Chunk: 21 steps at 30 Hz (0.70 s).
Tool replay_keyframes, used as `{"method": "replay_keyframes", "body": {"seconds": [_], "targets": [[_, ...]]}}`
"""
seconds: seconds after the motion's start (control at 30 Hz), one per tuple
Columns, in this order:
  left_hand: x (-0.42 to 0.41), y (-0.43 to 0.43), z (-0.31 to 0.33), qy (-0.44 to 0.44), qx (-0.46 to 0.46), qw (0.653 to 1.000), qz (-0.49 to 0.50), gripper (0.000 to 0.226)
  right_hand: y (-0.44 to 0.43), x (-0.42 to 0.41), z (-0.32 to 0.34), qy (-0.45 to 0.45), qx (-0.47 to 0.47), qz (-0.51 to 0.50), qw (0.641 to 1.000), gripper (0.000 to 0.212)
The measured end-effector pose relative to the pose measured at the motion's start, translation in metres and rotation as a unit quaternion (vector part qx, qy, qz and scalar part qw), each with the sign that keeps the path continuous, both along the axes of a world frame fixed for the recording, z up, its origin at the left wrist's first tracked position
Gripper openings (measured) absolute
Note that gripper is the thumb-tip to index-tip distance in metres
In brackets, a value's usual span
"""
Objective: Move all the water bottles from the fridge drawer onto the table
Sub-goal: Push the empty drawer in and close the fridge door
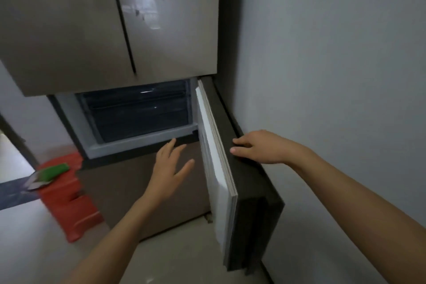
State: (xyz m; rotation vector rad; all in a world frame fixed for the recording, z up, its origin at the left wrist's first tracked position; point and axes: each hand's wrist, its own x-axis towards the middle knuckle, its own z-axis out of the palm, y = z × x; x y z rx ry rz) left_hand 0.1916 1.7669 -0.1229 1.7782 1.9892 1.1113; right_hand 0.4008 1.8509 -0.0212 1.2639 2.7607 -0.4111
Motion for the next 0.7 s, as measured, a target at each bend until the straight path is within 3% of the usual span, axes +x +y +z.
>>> {"method": "replay_keyframes", "body": {"seconds": [0.07, 0.17, 0.27, 0.33, 0.47, 0.6, 0.7], "targets": [[-0.019, -0.015, 0.016, -0.005, 0.010, 1.000, -0.012, 0.042, -0.008, -0.032, -0.007, 0.012, 0.033, 0.052, 0.998, 0.051], [-0.049, -0.032, 0.044, -0.004, -0.002, 1.000, -0.013, 0.058, -0.012, -0.080, -0.018, 0.038, 0.055, 0.118, 0.991, 0.048], [-0.084, -0.050, 0.060, 0.020, -0.080, 0.996, -0.016, 0.039, -0.007, -0.130, -0.027, 0.066, 0.056, 0.163, 0.983, 0.046], [-0.112, -0.060, 0.064, 0.061, -0.131, 0.990, -0.002, 0.038, -0.001, -0.167, -0.031, 0.081, 0.053, 0.189, 0.977, 0.045], [-0.165, -0.067, 0.066, 0.147, -0.172, 0.973, 0.040, 0.057, 0.009, -0.233, -0.037, 0.090, 0.079, 0.213, 0.970, 0.045], [-0.195, -0.059, 0.065, 0.303, -0.161, 0.929, 0.135, 0.059, 0.017, -0.283, -0.047, 0.110, 0.107, 0.208, 0.966, 0.047], [-0.207, -0.048, 0.055, 0.409, -0.104, 0.898, 0.122, 0.053, 0.022, -0.318, -0.054, 0.124, 0.126, 0.192, 0.965, 0.049]]}}
